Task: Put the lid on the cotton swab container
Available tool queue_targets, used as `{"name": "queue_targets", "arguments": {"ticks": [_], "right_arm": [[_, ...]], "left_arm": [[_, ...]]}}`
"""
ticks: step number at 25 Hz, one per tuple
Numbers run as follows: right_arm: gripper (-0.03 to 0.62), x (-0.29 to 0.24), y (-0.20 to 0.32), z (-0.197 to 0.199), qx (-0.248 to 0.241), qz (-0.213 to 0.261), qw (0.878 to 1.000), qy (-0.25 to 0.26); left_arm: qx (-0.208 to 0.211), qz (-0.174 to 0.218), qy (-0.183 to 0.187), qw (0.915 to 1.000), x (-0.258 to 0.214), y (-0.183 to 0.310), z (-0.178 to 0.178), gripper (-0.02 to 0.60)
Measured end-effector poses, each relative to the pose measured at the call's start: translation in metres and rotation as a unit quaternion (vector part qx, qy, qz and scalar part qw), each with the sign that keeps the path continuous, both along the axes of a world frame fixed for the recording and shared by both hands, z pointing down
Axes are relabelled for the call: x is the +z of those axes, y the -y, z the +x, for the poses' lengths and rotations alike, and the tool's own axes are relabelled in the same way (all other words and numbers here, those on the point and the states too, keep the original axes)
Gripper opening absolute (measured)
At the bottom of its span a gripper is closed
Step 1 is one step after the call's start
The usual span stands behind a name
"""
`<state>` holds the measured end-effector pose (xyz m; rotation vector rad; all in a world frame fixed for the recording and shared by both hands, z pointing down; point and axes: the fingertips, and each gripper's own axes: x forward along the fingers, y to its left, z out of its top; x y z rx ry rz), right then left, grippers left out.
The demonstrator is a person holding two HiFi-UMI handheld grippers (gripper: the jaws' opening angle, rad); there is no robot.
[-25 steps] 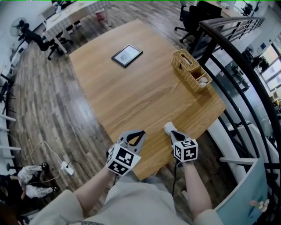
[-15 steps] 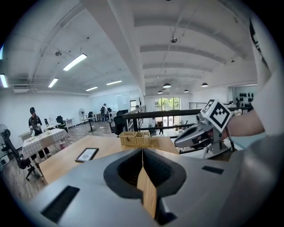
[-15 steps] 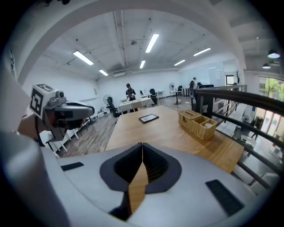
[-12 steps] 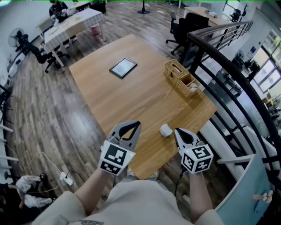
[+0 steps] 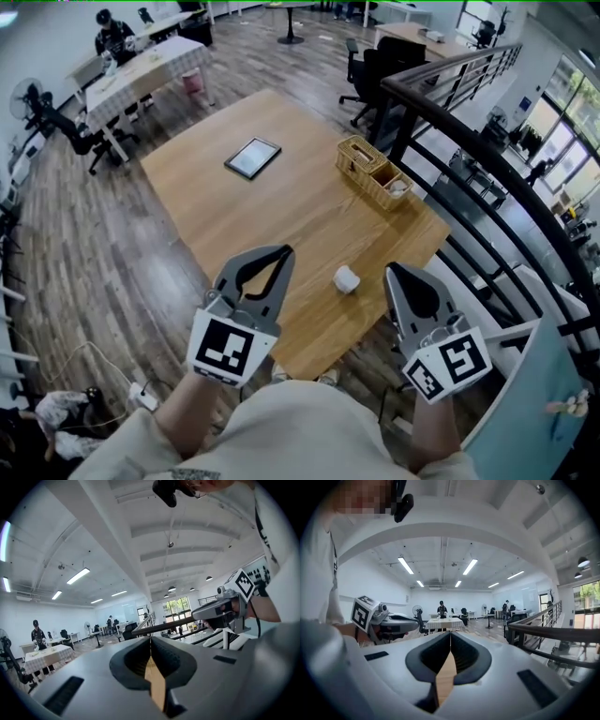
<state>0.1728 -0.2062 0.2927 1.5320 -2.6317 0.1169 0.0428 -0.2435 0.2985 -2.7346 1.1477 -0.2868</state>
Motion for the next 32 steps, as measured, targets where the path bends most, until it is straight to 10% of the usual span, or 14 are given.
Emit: {"name": "queue_targets", "arguments": {"ticks": [11, 32], "right_arm": [[0.028, -0.055, -0.045, 0.006, 0.03, 0.062, 0.997, 0.02], [0.026, -0.004, -0.046, 0.009, 0.036, -0.004, 0.999, -0.015]], "left_arm": [[0.011, 0.031, 0.004, 0.9994, -0.019, -0.03, -0.005, 0.023], [-0.005, 0.018, 0.023, 0.9996, 0.005, -0.035, -0.013, 0.023]]}}
